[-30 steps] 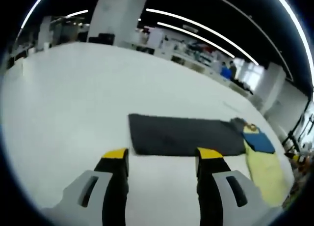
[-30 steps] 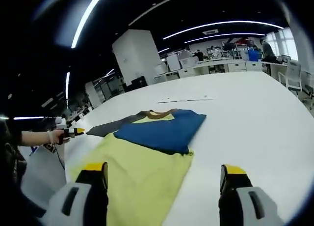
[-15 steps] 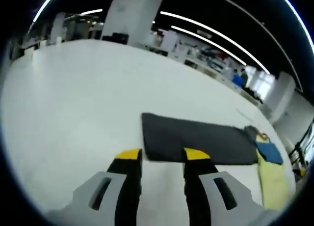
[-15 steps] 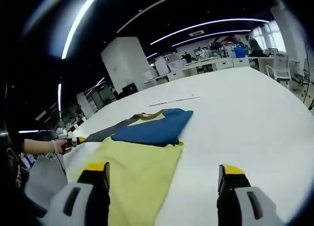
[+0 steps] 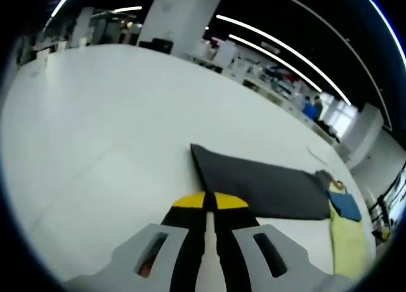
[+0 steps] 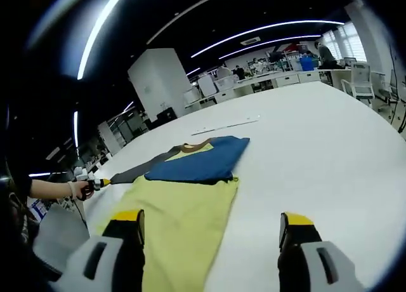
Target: Fold the garment on the visible template until the final outline fits inside the template.
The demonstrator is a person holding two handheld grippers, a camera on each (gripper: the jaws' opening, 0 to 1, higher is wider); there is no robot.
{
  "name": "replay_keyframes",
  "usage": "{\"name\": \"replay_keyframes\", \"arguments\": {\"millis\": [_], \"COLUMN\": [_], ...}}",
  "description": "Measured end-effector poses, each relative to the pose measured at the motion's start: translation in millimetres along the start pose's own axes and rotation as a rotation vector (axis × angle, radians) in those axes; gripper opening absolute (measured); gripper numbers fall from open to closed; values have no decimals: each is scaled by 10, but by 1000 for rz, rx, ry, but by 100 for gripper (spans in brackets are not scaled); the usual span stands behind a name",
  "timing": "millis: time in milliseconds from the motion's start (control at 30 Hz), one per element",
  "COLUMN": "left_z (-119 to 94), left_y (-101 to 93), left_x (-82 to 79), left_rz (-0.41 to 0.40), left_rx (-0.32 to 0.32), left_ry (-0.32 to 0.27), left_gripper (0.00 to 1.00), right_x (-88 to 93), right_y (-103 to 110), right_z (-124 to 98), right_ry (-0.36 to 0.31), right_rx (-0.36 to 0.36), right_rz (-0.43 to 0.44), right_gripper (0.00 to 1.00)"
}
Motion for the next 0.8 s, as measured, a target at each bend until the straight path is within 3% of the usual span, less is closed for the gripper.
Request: {"name": "replay_keyframes", "arguments": {"millis": [167, 300, 467, 700, 800], "left_z": [-2, -1, 57, 156, 199], "left_y": [-72, -253, -680, -1191, -1375], "left_x": [-83, -196, -292, -240, -224], "left_rz": [-54, -61, -54, -4, -17], "left_rx": [18, 76, 214, 348, 399], "left_ry": [-19, -40, -81, -48, -36], "left_gripper": [0, 0, 0, 0, 0], "right_x": [-55, -111, -125, -136, -83], "right_y": [25, 57, 84, 82, 109], "right_z": [67, 94, 98, 70, 31], "right_ry": [-14, -46, -25, -42, -43], "right_rx": [-16, -26, -53, -57, -60], "right_rz": [-3, -1, -14, -20, -9], "right_gripper": [87, 87, 87, 86, 86]}}
Point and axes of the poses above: the point that each gripper's makers call its tool centre point, and the gripper's own axes: z roughly forward along the fingers, y roughly to its left, x roughly out of its underside, the point moved 10 cm from there along -z, roughly backward along the fingers, and after that the axes turned 11 degrees about -z, right-handed, at the moved point
